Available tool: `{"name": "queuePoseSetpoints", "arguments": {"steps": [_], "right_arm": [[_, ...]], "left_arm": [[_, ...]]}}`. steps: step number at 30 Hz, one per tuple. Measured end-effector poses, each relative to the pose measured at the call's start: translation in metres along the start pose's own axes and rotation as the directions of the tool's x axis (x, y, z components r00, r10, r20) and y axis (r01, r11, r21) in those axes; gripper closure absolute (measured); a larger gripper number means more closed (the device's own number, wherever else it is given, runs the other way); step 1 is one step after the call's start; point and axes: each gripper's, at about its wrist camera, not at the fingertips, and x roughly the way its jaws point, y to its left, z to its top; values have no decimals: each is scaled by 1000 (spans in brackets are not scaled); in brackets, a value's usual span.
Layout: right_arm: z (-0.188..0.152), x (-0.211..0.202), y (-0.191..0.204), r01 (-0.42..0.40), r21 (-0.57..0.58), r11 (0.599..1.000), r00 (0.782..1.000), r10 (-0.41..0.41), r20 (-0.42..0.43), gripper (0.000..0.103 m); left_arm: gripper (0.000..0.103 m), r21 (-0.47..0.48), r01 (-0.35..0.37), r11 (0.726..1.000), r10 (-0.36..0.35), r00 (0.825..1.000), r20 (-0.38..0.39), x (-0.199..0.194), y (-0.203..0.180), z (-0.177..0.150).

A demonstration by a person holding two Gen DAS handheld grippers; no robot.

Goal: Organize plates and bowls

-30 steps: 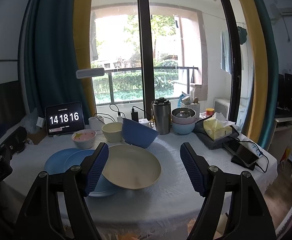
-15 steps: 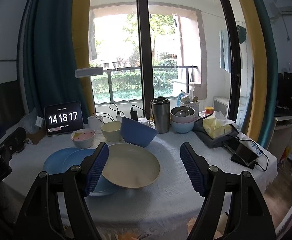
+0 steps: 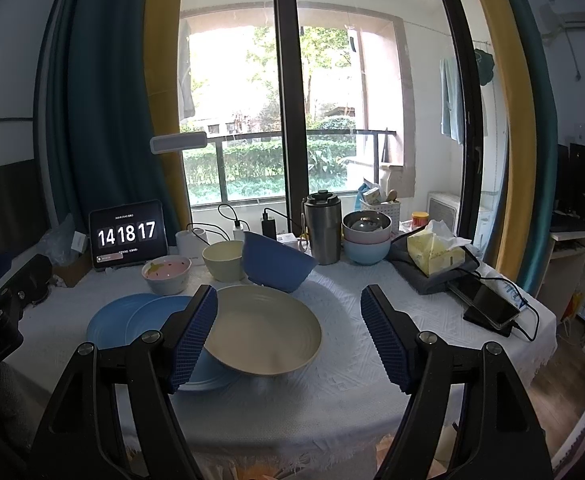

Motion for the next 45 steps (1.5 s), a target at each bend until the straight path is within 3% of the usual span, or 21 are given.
{"name": "queuePoseSetpoints", "arguments": {"steps": [28,45], "right_arm": [[0,9,5,-4,-13,1000,1000,3,-24,26],[-23,71,-20,-13,19,1000,991,15,-134,26]], "left_arm": [[1,-10,-5,1000,4,1000,-14,7,0,-8],[1,46,21,999,-13,987,-158,69,-31,-39]]}}
